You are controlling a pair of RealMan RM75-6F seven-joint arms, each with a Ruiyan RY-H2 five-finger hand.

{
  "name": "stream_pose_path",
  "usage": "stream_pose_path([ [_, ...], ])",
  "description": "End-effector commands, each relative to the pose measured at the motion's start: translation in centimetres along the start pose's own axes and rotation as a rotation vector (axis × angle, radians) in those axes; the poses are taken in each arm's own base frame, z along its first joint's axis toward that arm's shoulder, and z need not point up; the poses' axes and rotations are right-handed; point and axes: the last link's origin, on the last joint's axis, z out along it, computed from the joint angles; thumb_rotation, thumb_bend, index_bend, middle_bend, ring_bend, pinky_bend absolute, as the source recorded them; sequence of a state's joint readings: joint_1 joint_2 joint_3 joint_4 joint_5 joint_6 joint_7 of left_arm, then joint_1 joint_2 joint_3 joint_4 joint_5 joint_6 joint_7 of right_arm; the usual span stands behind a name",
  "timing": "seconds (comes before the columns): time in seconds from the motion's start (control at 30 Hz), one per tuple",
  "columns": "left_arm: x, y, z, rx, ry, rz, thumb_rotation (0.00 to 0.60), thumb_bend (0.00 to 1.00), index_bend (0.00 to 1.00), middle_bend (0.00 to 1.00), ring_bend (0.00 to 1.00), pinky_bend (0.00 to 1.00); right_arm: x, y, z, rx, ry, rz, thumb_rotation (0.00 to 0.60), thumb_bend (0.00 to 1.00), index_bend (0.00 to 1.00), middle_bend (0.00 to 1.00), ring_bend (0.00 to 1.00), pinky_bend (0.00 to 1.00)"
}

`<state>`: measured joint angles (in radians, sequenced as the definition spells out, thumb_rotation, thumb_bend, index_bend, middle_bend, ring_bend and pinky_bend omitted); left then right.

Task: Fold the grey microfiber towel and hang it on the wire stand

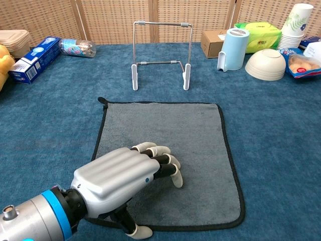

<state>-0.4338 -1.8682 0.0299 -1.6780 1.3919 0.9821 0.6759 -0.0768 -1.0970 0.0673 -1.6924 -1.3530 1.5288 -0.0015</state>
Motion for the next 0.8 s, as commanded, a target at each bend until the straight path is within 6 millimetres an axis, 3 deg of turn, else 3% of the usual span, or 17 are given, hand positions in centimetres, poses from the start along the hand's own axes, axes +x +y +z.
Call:
stream_pose_path([
  [0.03, 0.03, 0.06, 0.03, 0.001, 0.005, 0.000, 0.600, 0.18, 0.30, 0.19, 0.09, 0.02, 0.04, 0.02, 0.00, 0.000, 0.002, 0.000, 0.600, 0.28, 0.07, 0.08, 0.00, 0.00],
  [0.5, 0.39, -0.52, 0.37, 0.035, 0.053, -0.018, 0.600, 0.33, 0.31, 0.20, 0.09, 0.02, 0.01, 0.07, -0.11, -0.006, 0.004, 0.003, 0.600, 0.28, 0.07, 0.08, 0.00, 0.00],
  [0.8, 0.38, -0.64, 0.30, 0.041, 0.070, -0.026, 0.600, 0.40, 0.39, 0.22, 0.10, 0.03, 0.07, 0.10, -0.26, -0.008, 0.007, 0.004, 0.600, 0.28, 0.07, 0.08, 0.00, 0.00],
])
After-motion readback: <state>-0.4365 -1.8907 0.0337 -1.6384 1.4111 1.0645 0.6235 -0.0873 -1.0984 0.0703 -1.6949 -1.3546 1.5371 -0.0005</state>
